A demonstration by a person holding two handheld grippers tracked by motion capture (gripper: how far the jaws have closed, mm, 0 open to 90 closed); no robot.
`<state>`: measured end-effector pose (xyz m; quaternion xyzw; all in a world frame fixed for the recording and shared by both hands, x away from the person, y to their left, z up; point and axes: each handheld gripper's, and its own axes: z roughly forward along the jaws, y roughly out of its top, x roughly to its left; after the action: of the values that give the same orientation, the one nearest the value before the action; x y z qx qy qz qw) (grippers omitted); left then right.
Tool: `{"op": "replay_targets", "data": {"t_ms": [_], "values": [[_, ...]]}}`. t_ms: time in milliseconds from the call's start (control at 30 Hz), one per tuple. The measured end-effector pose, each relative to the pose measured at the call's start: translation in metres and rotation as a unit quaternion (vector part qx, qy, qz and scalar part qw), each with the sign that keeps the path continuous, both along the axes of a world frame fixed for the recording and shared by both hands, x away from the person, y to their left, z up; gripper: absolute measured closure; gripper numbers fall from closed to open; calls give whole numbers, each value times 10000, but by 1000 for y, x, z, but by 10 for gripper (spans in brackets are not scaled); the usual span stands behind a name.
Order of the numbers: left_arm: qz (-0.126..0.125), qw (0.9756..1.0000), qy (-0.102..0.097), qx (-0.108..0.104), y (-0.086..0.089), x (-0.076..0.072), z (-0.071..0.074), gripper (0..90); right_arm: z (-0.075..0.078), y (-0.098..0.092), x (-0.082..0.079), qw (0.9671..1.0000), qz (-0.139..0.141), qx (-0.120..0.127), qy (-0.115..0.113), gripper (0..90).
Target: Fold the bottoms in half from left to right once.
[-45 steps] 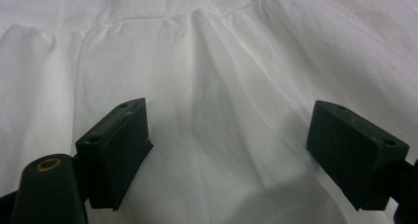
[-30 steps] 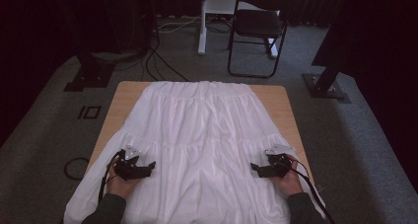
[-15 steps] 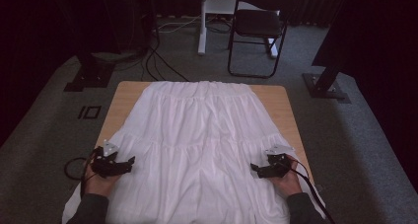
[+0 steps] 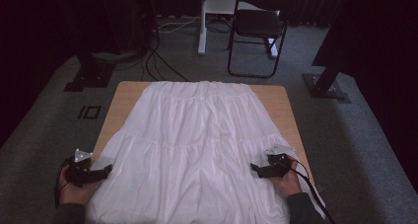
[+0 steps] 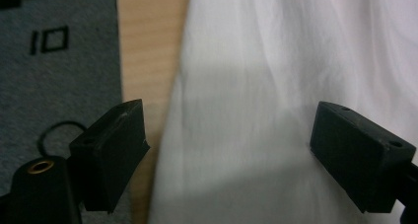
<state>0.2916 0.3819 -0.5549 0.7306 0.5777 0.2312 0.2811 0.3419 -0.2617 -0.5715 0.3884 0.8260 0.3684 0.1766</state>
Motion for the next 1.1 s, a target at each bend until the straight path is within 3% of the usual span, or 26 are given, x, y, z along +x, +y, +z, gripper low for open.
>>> {"op": "replay_targets", "data": {"t_ms": [100, 367, 500, 567, 633, 667, 733, 833, 967, 1100], "values": [[-85, 9999, -16, -91, -2, 0, 0, 140, 0, 0, 0, 10000, 0, 1, 0, 101], [-609, 9980, -93, -106, -20, -7, -3, 116, 0, 0, 0, 10000, 2, 0, -1, 102], [-550, 9985, -63, 1, -27, -9, -2, 125, 0, 0, 0, 10000, 1, 2, 1, 102], [-546, 9985, -83, -19, -27, -9, 1, 236, 0, 0, 0, 10000, 1, 1, 0, 105], [-643, 9979, -72, -59, -27, -10, 4, 528, 0, 0, -1, 10000, 4, 8, -30, 134], [-634, 9980, -83, 24, -29, -10, 5, 621, 0, -1, -1, 10000, -1, 25, -41, 155], [-596, 9966, -134, 548, -37, -9, 8, 791, 1, -2, -2, 9999, -30, 77, -102, 263], [-516, 9909, -111, 1239, -47, -6, 9, 862, 6, -8, -4, 9997, -102, -32, -217, 429], [-271, 9888, -103, 1461, -41, 0, 10, 867, 24, -30, -6, 9974, -550, 106, -451, 419], [51, 9865, -122, 1634, -25, 3, 12, 872, 28, -52, -3, 9945, -956, -159, -394, 349]]}}
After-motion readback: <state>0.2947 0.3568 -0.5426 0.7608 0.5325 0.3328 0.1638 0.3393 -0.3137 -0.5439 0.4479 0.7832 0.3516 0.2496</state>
